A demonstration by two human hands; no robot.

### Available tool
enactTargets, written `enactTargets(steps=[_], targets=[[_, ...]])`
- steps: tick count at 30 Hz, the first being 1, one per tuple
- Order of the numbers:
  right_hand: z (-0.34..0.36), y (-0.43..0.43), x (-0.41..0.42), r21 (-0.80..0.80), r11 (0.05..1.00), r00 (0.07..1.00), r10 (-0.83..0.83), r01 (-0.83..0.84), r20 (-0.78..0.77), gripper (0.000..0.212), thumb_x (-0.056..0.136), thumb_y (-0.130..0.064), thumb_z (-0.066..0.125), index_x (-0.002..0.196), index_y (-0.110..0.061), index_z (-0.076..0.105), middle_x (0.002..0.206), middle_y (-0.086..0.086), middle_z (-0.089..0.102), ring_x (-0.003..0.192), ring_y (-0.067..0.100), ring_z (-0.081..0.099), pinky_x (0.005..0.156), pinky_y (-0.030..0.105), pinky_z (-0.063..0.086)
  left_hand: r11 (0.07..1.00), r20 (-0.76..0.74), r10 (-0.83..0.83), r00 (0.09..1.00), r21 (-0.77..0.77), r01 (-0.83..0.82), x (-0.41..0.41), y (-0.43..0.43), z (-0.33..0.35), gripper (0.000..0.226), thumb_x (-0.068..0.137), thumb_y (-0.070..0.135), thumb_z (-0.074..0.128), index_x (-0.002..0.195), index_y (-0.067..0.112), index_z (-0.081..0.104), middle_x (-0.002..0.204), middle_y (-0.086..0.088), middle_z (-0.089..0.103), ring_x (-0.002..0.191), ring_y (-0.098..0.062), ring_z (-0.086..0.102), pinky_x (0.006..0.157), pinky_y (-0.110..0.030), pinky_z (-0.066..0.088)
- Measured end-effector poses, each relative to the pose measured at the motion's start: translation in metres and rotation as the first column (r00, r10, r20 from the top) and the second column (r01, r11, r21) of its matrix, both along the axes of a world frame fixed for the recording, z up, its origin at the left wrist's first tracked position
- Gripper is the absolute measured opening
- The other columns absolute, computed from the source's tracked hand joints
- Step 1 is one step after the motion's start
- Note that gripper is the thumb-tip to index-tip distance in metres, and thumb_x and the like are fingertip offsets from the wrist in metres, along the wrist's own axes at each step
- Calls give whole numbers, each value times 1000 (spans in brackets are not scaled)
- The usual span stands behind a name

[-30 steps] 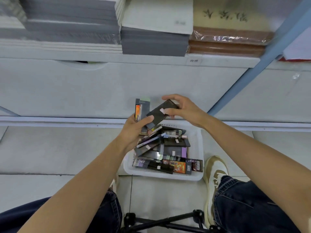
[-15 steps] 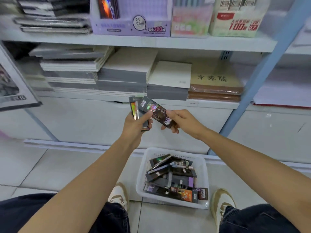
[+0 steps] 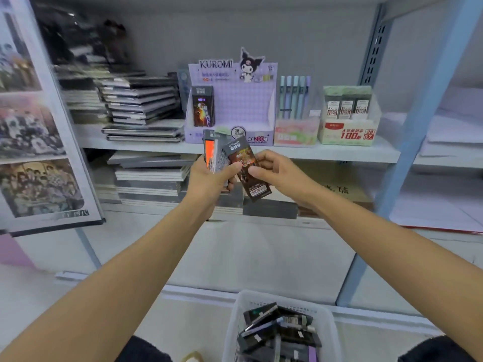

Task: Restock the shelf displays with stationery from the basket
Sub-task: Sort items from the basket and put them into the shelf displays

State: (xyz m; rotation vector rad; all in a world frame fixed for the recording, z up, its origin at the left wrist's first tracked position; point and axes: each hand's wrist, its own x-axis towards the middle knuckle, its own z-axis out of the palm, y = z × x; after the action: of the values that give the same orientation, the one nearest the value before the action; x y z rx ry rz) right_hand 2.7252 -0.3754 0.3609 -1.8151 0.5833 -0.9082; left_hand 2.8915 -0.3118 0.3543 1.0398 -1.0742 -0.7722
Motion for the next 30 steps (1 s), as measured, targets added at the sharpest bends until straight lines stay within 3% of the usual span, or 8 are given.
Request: enactTargets(steps=[2,5,9,14,18,23,27,30], targets=[[23,-5,6,-43,998,999,-38,39,38,24,93,-18,62,115,-24,57,103,4,69,99,17,67,88,31,54,999,63,-42,997,-8,43,6,-2,19,20,84,2,72,101,1,61,59,-1,60,48,-11,52,46,-23,45],[57,-14,16,-177,982,997,-73,67,-25,29,91,-14,64,120,-18,57,110,19,66,103,22,66,87,32,56,994,105,-110,988,9,110,14,-5,43,10,86,6,70,94,8,64,62,-1,63,48,-11,53,46,-23,46],[101,-31,31,-243,950,980,-188,198,67,21,93,-11,62,110,-16,51,99,13,70,84,13,68,76,29,58,997,-99,-73,992,9,74,37,-19,66,10,97,11,54,103,5,58,73,-10,65,53,-18,55,48,-25,46],[142,-62,57,-252,902,927,-295,351,233,26,92,0,57,107,-14,41,107,18,67,85,20,65,69,31,59,1000,-77,8,997,-24,-10,79,-30,71,11,100,12,50,109,6,53,73,-9,67,56,-14,64,56,-24,53],[143,-81,86,-349,873,939,-297,341,173,30,91,3,58,114,-13,46,106,17,66,89,24,68,64,28,60,995,-227,32,973,-90,-54,100,-36,70,9,98,9,52,107,8,54,86,-12,70,68,-14,70,61,-24,58],[126,-93,119,-450,849,960,-270,277,81,27,90,2,60,110,-10,48,102,12,67,81,28,70,73,43,60,991,-257,53,965,-103,-82,119,-40,63,23,96,4,54,118,4,54,95,-19,70,66,-15,69,66,-25,58],[113,-99,131,-570,791,958,-285,220,-25,27,90,-3,61,104,-21,47,98,6,67,76,17,70,72,42,60,994,-286,42,957,-84,-69,126,-45,57,22,93,0,57,114,5,56,81,-10,74,69,-15,72,62,-23,57],[117,-106,128,-591,779,948,-311,212,-70,24,90,-4,62,103,-18,48,97,9,66,77,23,71,72,45,59,996,-311,22,950,-77,-48,128,-49,52,22,91,-2,59,111,6,57,86,-13,74,75,-19,73,66,-25,59]])
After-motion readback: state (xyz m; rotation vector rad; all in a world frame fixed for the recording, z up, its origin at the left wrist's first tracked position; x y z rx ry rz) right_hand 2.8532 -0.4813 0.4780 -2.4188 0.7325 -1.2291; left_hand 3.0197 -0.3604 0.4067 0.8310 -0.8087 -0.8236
